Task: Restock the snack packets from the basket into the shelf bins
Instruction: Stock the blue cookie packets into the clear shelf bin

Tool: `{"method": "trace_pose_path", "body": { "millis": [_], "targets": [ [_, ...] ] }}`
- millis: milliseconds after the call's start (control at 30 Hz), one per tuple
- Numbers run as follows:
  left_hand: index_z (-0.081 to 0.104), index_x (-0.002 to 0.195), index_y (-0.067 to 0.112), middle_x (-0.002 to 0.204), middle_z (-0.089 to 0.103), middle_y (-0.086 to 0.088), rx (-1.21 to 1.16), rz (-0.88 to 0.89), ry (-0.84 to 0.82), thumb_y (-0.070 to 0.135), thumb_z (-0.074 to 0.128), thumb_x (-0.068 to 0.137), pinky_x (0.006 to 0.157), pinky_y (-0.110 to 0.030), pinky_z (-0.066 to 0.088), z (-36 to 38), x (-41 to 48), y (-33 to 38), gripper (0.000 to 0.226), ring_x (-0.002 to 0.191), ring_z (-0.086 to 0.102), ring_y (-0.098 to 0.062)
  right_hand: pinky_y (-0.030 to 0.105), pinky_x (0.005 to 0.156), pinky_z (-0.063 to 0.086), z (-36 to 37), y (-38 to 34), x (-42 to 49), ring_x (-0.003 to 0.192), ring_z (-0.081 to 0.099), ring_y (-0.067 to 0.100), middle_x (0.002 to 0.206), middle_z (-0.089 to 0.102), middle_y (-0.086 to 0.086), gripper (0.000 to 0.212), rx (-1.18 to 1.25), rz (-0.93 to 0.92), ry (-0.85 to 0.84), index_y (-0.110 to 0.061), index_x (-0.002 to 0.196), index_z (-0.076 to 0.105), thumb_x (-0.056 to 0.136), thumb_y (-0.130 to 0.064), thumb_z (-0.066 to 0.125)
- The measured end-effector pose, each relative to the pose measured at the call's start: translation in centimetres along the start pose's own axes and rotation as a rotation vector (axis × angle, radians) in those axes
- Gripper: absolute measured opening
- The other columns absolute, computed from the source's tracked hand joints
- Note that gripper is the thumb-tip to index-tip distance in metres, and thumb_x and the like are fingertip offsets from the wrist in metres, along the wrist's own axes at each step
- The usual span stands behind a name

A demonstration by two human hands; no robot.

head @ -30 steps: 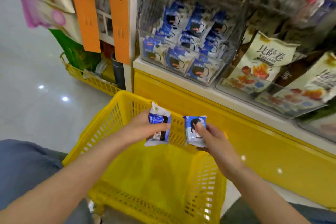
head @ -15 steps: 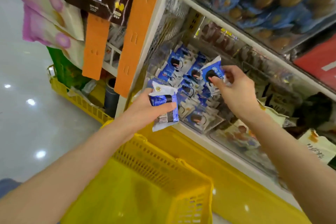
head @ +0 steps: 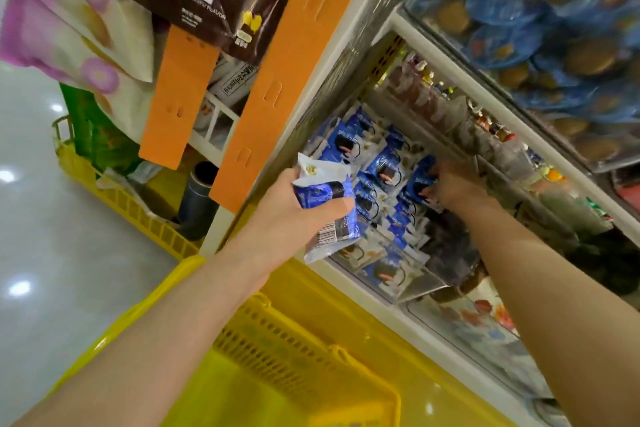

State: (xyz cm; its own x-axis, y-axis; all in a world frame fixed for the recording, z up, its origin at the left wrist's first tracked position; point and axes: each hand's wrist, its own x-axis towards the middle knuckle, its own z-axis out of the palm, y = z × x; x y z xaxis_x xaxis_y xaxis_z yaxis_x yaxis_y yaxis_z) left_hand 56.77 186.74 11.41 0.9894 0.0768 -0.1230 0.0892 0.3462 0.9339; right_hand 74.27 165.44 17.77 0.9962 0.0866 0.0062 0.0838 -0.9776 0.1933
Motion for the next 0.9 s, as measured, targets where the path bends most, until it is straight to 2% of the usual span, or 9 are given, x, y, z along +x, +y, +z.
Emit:
{"method": "trace_pose_path", "body": {
  "millis": [200,267,400,533,667,733,800,833,900],
  "targets": [
    [0.054,0.113,0.028,0.099,0.068,0.012,0.023,-0.019,0.033,0.032,0.074,0.073,0.057,-0.014,0.049,-0.1,0.6,0.0,0.044,0.076,0.066,0.003,0.035,0.095,0.039,-0.5,0.9,0.9,0.118,0.049,0.032,0.130,0.051,0.016,0.045,0.202,0.017,-0.039,-0.004,0.125,0.053,0.083,-0.011,0.069],
    [0.054,0.116,0.027,0.097,0.068,0.012,0.005,-0.021,0.030,0.030,0.074,0.074,0.053,-0.012,0.049,0.0,0.6,0.0,0.047,0.072,0.066,0.003,0.033,0.094,0.039,-0.7,1.3,1.0,0.118,0.049,0.030,0.129,0.052,0.015,0.044,0.214,-0.013,-0.053,-0.006,0.124,0.054,0.084,-0.013,0.069],
    [0.053,0.119,0.024,0.097,0.068,0.011,-0.014,-0.021,0.028,0.027,0.074,0.075,0.048,-0.009,0.047,0.2,0.5,0.2,0.048,0.069,0.065,0.006,0.034,0.099,0.041,-0.3,1.1,1.1,0.116,0.051,0.029,0.129,0.054,0.014,0.040,0.139,-0.033,-0.051,-0.005,0.123,0.056,0.085,-0.012,0.067],
    [0.051,0.120,0.023,0.098,0.068,0.011,-0.011,-0.025,0.016,0.026,0.073,0.077,0.049,-0.009,0.048,0.2,0.4,0.4,0.049,0.068,0.066,0.005,0.035,0.095,0.044,0.3,0.7,1.0,0.111,0.054,0.029,0.125,0.057,0.014,0.038,-0.056,-0.069,0.066,-0.007,0.121,0.059,0.086,-0.018,0.066],
    [0.051,0.122,0.023,0.101,0.068,0.009,-0.006,-0.035,0.017,0.025,0.072,0.078,0.049,-0.010,0.048,0.2,0.2,0.4,0.049,0.075,0.065,0.002,0.036,0.096,0.044,0.4,0.4,0.5,0.112,0.053,0.029,0.125,0.055,0.015,0.041,-0.059,-0.076,0.060,-0.005,0.125,0.055,0.088,-0.021,0.063],
    [0.051,0.120,0.025,0.098,0.068,0.010,0.003,-0.034,0.017,0.026,0.072,0.079,0.049,-0.011,0.047,0.2,0.1,0.4,0.046,0.072,0.065,0.003,0.041,0.097,0.044,0.2,-0.4,-0.6,0.113,0.052,0.031,0.127,0.054,0.016,0.044,0.030,-0.087,0.088,-0.005,0.129,0.048,0.091,-0.026,0.058],
    [0.051,0.120,0.026,0.096,0.068,0.010,0.002,-0.037,0.012,0.028,0.071,0.080,0.047,-0.011,0.046,0.2,-0.1,0.4,0.045,0.068,0.065,0.004,0.043,0.092,0.047,-0.3,-2.1,-2.8,0.108,0.056,0.029,0.121,0.057,0.013,0.043,0.220,-0.127,0.204,-0.010,0.130,0.046,0.094,-0.032,0.052],
    [0.050,0.120,0.027,0.097,0.068,0.009,0.002,-0.039,0.007,0.030,0.070,0.080,0.046,-0.011,0.045,0.1,-0.2,0.5,0.045,0.067,0.065,0.004,0.039,0.088,0.049,-0.7,-3.1,-4.3,0.103,0.058,0.023,0.117,0.059,0.008,0.039,0.345,-0.170,0.275,-0.013,0.128,0.047,0.095,-0.034,0.049],
    [0.051,0.119,0.027,0.094,0.069,0.009,-0.013,-0.050,0.010,0.033,0.068,0.081,0.045,-0.009,0.044,0.0,-0.3,0.4,0.042,0.063,0.065,0.006,0.021,0.076,0.048,-1.4,-5.3,-7.9,0.089,0.057,0.006,0.105,0.059,-0.007,0.028,0.564,-0.269,0.356,-0.020,0.120,0.051,0.096,-0.034,0.045]
  ]
}}
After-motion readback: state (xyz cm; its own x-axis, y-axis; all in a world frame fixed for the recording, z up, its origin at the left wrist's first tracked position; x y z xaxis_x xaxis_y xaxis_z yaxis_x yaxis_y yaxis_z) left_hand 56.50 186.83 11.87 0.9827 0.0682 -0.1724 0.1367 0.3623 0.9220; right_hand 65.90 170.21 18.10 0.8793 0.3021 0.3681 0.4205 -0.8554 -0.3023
